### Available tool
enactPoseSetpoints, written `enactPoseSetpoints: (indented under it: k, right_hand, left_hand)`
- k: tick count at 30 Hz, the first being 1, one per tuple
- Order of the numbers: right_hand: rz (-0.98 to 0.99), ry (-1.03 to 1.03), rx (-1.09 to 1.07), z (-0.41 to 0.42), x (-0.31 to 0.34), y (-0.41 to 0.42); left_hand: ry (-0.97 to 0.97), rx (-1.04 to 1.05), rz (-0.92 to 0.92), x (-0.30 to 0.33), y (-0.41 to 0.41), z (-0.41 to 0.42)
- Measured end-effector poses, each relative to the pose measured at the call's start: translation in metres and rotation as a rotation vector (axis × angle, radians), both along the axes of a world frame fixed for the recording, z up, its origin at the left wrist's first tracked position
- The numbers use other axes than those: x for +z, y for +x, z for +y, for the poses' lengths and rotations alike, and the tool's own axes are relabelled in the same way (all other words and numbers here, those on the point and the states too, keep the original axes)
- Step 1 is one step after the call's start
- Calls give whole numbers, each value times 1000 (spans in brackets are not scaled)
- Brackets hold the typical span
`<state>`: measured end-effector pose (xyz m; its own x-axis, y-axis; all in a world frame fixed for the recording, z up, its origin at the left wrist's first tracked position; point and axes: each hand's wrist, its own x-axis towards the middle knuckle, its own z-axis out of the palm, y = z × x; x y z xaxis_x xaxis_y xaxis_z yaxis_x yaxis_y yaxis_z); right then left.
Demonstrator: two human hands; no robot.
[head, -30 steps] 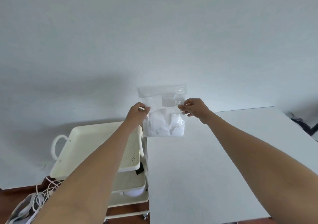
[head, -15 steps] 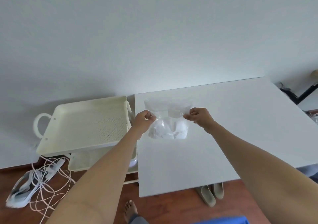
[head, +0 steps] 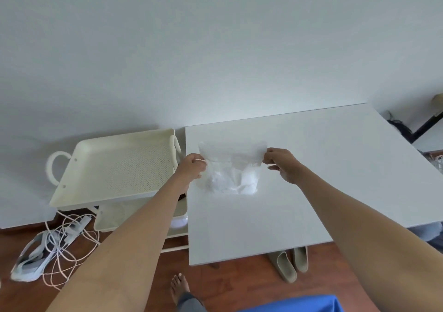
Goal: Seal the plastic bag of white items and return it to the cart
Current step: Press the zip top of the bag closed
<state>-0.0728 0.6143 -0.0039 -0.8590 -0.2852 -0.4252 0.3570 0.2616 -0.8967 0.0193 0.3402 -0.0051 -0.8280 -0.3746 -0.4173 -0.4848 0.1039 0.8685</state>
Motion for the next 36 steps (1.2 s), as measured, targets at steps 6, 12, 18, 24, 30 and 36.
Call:
enactPoseSetpoints:
  k: [6,12,18,24,30,36]
  right_hand:
    - [-106,-153,-27,4,21,-7]
    - [-136,-198,-31,-10,24,-10]
    - [-211,-194,-37,0,23,-20]
    - [-188,-155,28,5,35,-28]
    - [-167,-116,18,6,38,-30]
    - [-123,-60,27,5,38,-25]
  left_hand:
    - [158,114,44,20,-10,0]
    - [237,172,37,28,-19,11]
    - [346,142,15,37,-25,5]
    - [351,-15,-62,46,-26,-6]
    - [422,-54,-125,46,-23,-13]
    - [423,-67,-87,45,-19,-11]
